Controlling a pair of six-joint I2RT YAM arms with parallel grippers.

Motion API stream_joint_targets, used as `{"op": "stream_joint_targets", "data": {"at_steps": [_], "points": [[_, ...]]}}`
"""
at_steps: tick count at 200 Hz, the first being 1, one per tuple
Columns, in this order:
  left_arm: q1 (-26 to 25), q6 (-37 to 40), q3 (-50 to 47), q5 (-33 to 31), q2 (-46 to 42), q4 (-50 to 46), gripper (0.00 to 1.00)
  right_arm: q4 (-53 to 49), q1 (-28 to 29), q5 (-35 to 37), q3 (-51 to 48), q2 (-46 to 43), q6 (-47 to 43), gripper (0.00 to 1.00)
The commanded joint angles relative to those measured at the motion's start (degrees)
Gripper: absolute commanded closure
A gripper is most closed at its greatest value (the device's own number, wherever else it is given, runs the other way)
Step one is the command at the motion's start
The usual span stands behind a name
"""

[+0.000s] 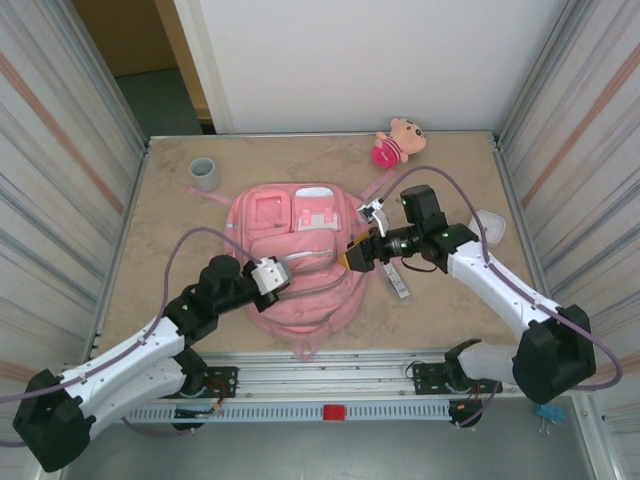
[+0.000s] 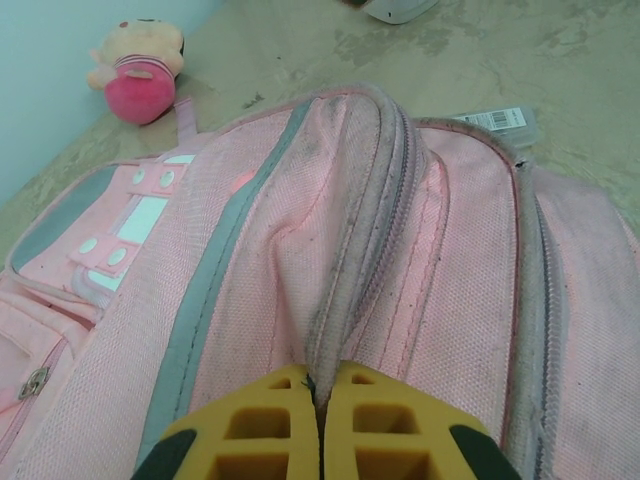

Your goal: Pack the student bag

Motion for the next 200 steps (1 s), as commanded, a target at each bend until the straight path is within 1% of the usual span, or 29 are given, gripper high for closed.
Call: {"op": "stream_joint_targets", "data": {"at_steps": [1, 20, 48, 64, 78, 124, 140, 154, 165, 186, 200], "points": [[0.1, -1.7, 2.0, 4.1, -2.0, 8.5, 1.00, 4.6, 0.3, 1.1, 0.3, 4.6, -1.3, 0.22], [0.1, -2.1, 2.0, 4.5, -1.4, 9.1, 1.00, 5.1, 1.4, -0.9, 2.3, 8.8, -2.2, 0.20], [0.1, -2.1, 2.5, 4.2, 0.0, 9.6, 1.00, 3.9, 2.6, -6.6, 3.0, 10.8, -2.3, 0.24], [0.1, -2.0, 2.7, 3.2, 0.6, 9.8, 1.00, 2.3, 3.2, -7.7, 2.2, 9.8, -2.1, 0.29], [0.1, -1.5, 3.0, 2.3, 1.2, 9.5, 1.00, 1.0, 3.7, -8.0, 1.4, 8.3, -1.9, 0.36], [0.2, -0.9, 3.7, 1.9, 1.1, 8.9, 1.00, -0.7, 4.4, -5.1, 0.2, 5.0, -0.9, 0.58], [0.2, -1.0, 3.8, 1.8, 0.7, 8.5, 1.00, -0.7, 4.4, -4.2, 0.0, 4.7, -0.5, 0.58], [0.2, -0.9, 3.9, 1.7, 0.6, 8.3, 1.00, -0.7, 4.6, -2.2, -0.2, 4.5, -0.2, 0.54], [0.2, -0.9, 4.0, 1.7, 0.6, 8.1, 1.00, -0.6, 4.5, -0.7, -0.4, 4.4, 0.1, 0.55], [0.2, -0.9, 4.4, 1.6, 0.6, 7.8, 1.00, -0.6, 4.4, 1.4, -0.6, 4.2, 0.7, 0.69], [0.2, -1.1, 4.6, 0.7, 0.8, 7.7, 1.00, -0.2, 4.4, 2.4, -1.2, 3.1, 1.5, 0.75]]}}
